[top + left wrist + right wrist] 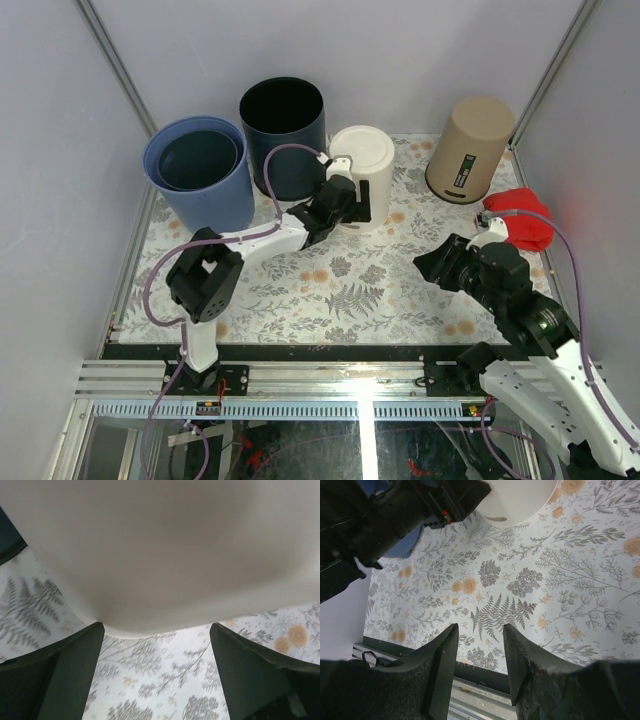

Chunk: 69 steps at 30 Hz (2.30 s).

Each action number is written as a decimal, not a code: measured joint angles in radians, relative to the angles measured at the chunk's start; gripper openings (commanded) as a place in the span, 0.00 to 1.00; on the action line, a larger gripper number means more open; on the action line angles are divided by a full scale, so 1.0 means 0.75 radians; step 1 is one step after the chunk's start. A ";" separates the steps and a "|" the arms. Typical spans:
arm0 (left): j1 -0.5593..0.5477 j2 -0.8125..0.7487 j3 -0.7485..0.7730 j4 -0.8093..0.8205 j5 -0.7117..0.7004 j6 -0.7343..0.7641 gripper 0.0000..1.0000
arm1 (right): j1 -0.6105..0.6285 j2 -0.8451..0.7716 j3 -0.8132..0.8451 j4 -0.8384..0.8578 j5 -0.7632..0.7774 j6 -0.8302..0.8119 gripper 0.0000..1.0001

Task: Turn the large container upside down

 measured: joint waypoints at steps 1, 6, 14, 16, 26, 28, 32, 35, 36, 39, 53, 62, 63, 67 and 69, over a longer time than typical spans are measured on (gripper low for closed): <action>-0.001 0.038 0.039 0.011 0.003 0.005 0.86 | 0.000 -0.012 0.010 -0.022 0.010 0.001 0.48; -0.004 0.214 0.228 0.062 0.024 0.032 0.86 | 0.000 -0.055 0.079 -0.137 0.067 0.016 0.48; -0.003 0.498 0.567 0.090 0.063 0.081 0.87 | 0.000 -0.059 0.127 -0.247 0.111 0.024 0.48; 0.001 0.552 0.620 0.093 0.079 0.083 0.87 | 0.000 -0.056 0.134 -0.255 0.116 0.024 0.48; 0.046 0.787 0.863 0.113 0.167 0.084 0.88 | 0.000 -0.035 0.165 -0.313 0.136 0.023 0.48; 0.053 0.789 0.863 0.114 0.171 0.084 0.88 | 0.000 -0.035 0.172 -0.325 0.139 0.019 0.48; 0.062 0.740 0.807 0.140 0.171 0.085 0.88 | 0.000 -0.034 0.176 -0.327 0.148 0.011 0.49; 0.056 0.613 0.664 0.142 0.171 0.086 0.89 | 0.000 -0.025 0.175 -0.314 0.148 0.003 0.49; 0.052 0.559 0.618 0.139 0.171 0.086 0.89 | 0.000 -0.019 0.173 -0.301 0.146 -0.002 0.49; 0.049 0.388 0.515 0.124 0.170 0.086 0.89 | 0.000 0.017 0.158 -0.238 0.137 -0.019 0.50; 0.090 -0.543 0.159 -0.167 -0.014 0.134 0.98 | 0.001 0.648 0.388 0.198 0.020 -0.214 0.51; 0.268 -0.948 -0.009 -0.437 -0.168 0.098 1.00 | 0.001 1.132 0.878 0.355 -0.125 -0.326 0.50; 0.277 -0.984 -0.024 -0.461 -0.177 0.093 1.00 | 0.000 1.204 0.964 0.366 -0.150 -0.344 0.50; 0.304 -1.078 -0.065 -0.555 -0.198 0.055 1.00 | 0.001 1.476 1.321 0.385 -0.255 -0.440 0.50; 0.314 -1.112 -0.089 -0.602 -0.201 0.024 1.00 | 0.001 1.591 1.469 0.393 -0.300 -0.494 0.50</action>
